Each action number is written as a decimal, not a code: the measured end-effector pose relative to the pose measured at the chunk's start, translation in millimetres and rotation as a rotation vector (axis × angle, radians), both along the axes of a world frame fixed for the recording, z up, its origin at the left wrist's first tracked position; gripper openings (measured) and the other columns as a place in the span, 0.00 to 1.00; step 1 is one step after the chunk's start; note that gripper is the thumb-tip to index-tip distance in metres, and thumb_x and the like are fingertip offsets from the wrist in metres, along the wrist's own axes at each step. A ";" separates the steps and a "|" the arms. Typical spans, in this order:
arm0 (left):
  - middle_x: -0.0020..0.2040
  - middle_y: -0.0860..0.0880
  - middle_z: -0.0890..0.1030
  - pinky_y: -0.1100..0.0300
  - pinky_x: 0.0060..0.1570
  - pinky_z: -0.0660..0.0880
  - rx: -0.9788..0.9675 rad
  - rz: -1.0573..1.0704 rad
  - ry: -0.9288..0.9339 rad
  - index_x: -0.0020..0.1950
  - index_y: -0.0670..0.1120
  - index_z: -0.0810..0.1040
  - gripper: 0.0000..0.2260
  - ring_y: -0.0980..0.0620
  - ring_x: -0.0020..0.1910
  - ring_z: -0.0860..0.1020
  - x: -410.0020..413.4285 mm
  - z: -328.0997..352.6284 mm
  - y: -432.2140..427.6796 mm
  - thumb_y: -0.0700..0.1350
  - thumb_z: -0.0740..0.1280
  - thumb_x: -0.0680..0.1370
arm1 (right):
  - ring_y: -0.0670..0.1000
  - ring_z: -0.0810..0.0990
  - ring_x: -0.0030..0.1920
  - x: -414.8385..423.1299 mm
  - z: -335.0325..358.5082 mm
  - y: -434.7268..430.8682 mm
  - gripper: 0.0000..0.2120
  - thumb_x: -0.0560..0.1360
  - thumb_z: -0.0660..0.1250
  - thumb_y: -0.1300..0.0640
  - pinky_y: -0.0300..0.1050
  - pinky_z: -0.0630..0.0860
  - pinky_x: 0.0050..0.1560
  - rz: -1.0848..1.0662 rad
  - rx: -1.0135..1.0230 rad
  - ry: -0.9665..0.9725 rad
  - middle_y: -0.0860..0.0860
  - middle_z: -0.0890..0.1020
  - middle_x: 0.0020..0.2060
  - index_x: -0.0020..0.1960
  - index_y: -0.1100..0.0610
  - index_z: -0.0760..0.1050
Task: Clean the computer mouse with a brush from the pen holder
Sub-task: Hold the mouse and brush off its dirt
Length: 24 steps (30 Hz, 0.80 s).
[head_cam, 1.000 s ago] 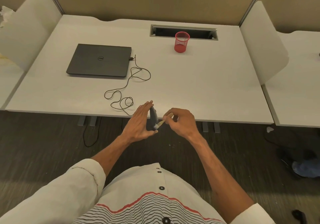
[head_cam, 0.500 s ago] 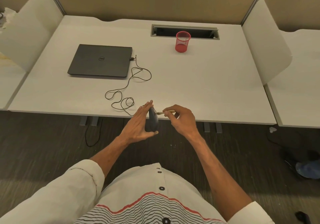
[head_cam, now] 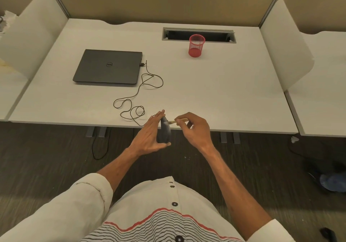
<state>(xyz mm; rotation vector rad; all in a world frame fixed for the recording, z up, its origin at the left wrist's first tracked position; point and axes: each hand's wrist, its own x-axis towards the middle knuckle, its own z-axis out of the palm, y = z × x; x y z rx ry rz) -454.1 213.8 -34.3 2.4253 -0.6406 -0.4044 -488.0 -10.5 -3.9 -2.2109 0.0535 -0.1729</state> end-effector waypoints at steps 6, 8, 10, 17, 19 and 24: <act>0.90 0.50 0.48 0.42 0.88 0.53 0.014 0.018 0.007 0.89 0.46 0.47 0.55 0.48 0.89 0.51 -2.7 0.4 1.6 0.63 0.78 0.75 | 0.43 0.82 0.41 -2.1 -4.1 -1.3 0.11 0.79 0.70 0.43 0.52 0.87 0.50 0.098 -0.158 0.130 0.40 0.87 0.42 0.47 0.46 0.88; 0.90 0.50 0.47 0.42 0.88 0.53 0.018 0.016 0.013 0.89 0.46 0.47 0.56 0.48 0.89 0.50 -3.4 -0.1 2.2 0.63 0.78 0.75 | 0.43 0.81 0.41 -2.9 -4.8 -1.0 0.10 0.80 0.70 0.44 0.51 0.86 0.51 0.102 -0.163 0.142 0.40 0.87 0.42 0.47 0.46 0.88; 0.90 0.50 0.46 0.43 0.88 0.52 0.036 0.009 0.005 0.89 0.46 0.46 0.57 0.49 0.89 0.49 -3.7 -0.3 1.8 0.64 0.78 0.74 | 0.41 0.81 0.39 -2.8 -5.3 -0.6 0.08 0.80 0.71 0.43 0.45 0.85 0.48 0.058 -0.118 0.110 0.35 0.85 0.42 0.47 0.44 0.87; 0.90 0.51 0.46 0.43 0.88 0.54 0.020 0.036 0.006 0.89 0.46 0.47 0.58 0.48 0.89 0.51 -1.0 0.8 2.7 0.64 0.80 0.72 | 0.41 0.83 0.46 -0.7 -7.5 2.6 0.09 0.82 0.70 0.39 0.41 0.83 0.45 -0.039 -0.042 0.058 0.29 0.82 0.50 0.57 0.40 0.86; 0.90 0.50 0.48 0.43 0.88 0.54 0.015 0.051 0.001 0.88 0.45 0.48 0.58 0.48 0.89 0.52 -0.6 1.5 1.3 0.64 0.80 0.72 | 0.40 0.83 0.45 -3.9 -13.2 1.3 0.07 0.82 0.71 0.40 0.43 0.85 0.48 -0.010 -0.060 0.109 0.29 0.82 0.49 0.54 0.40 0.86; 0.89 0.48 0.52 0.41 0.86 0.60 -0.024 0.101 0.069 0.88 0.45 0.48 0.57 0.45 0.87 0.58 -1.4 0.1 2.4 0.62 0.81 0.73 | 0.42 0.84 0.43 -8.1 -18.8 -7.4 0.10 0.79 0.73 0.43 0.55 0.87 0.49 0.085 -0.019 0.244 0.32 0.85 0.37 0.41 0.43 0.87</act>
